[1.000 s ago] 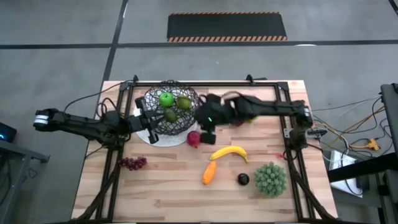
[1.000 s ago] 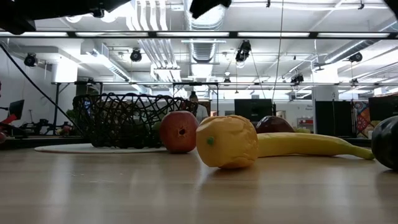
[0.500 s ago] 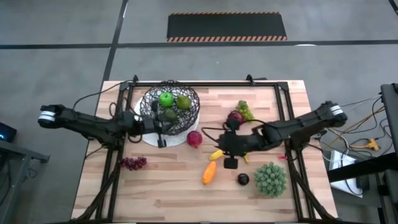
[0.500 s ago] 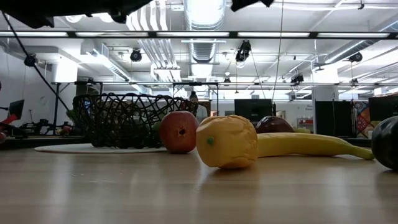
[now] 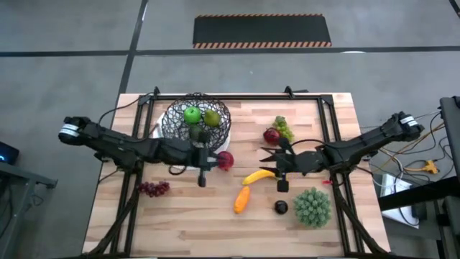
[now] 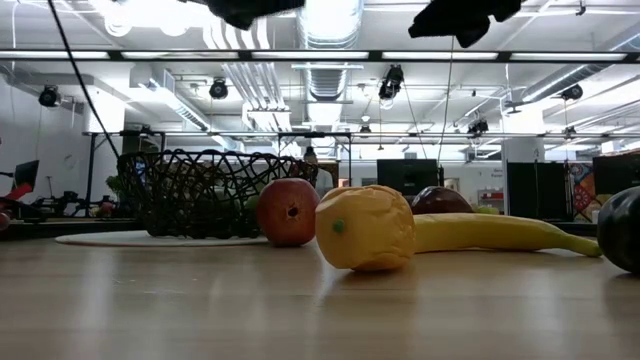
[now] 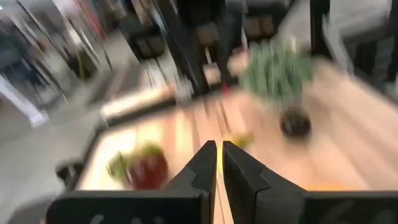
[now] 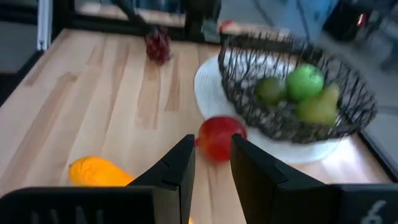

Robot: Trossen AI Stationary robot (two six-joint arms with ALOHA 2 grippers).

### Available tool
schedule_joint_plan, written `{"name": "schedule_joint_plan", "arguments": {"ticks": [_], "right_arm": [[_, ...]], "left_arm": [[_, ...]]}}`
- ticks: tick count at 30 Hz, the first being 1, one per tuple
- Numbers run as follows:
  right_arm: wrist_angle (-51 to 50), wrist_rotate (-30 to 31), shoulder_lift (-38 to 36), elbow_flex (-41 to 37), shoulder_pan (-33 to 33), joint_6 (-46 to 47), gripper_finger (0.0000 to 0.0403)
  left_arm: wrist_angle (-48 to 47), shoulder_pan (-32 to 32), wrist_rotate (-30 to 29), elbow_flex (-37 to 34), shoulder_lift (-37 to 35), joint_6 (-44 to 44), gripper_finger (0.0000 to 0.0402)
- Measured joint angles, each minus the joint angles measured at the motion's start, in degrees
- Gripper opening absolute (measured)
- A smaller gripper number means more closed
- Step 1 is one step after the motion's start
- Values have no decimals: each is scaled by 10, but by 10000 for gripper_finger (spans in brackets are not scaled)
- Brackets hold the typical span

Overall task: Build produce basket
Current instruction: Put the pomegranate into the woven basket

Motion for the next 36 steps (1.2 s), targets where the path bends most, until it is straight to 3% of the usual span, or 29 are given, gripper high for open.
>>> {"name": "schedule_joint_plan", "arguments": {"ticks": [6,14,21,29,36], "right_arm": [[155,-1,-55,-96,0,-60,91],[336,-1,-84,-216,0,-129,91],[358,-1,-107,-239,0,-145,91],[357,-1,-149,-274,0,-154,91],[358,0,-177,-298,0,-149,91]], "left_arm": [[-227,0,0,121,78,-16,10],[-414,-1,3,235,166,-26,10],[-533,-4,35,304,203,-25,31],[-587,-20,20,316,228,41,129],[-584,-44,-129,324,289,184,217]]}}
